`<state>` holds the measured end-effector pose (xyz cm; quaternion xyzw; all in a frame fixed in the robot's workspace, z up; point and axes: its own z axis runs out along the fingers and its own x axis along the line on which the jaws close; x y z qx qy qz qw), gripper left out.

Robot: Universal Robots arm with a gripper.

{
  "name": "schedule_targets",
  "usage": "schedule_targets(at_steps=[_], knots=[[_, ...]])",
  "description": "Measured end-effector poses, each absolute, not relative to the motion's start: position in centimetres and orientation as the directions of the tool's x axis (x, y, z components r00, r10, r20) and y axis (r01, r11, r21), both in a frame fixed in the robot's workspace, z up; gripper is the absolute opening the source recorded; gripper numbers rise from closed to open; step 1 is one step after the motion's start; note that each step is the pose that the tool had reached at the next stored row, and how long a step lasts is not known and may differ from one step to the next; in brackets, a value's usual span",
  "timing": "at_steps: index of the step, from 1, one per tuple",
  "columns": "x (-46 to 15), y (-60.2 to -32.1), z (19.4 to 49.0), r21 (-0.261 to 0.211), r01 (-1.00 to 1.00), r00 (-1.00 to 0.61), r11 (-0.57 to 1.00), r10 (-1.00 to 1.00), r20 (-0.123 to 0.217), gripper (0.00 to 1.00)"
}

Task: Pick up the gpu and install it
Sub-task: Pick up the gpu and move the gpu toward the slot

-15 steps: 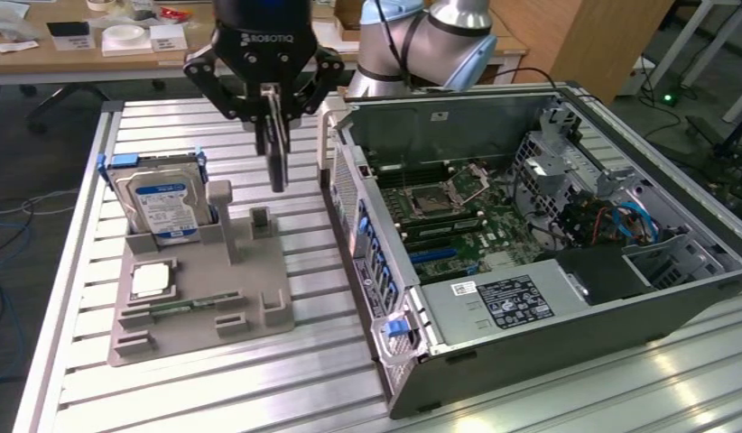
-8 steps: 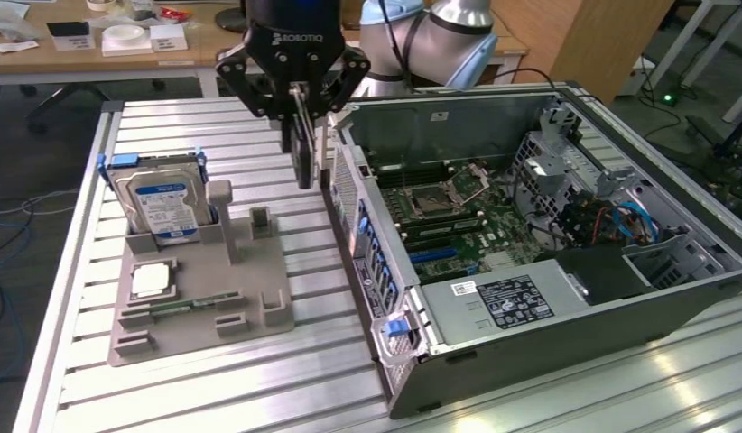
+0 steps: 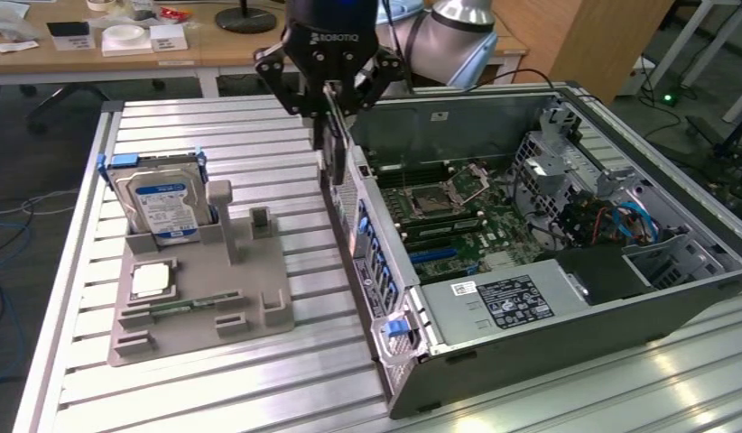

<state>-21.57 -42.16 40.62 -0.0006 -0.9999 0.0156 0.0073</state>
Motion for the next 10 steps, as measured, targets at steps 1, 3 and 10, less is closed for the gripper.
schedule_targets(at_steps=[1,3,10], knots=[[-21.2,-42.2,40.6,-0.031,0.001,-1.0,1.0,0.002,0.015,0.28],[-20.5,-42.2,40.6,-0.031,0.001,-1.0,1.0,0.002,0.014,0.28],[-18.0,-42.2,40.6,-0.031,0.001,-1.0,1.0,0.001,0.015,0.28]])
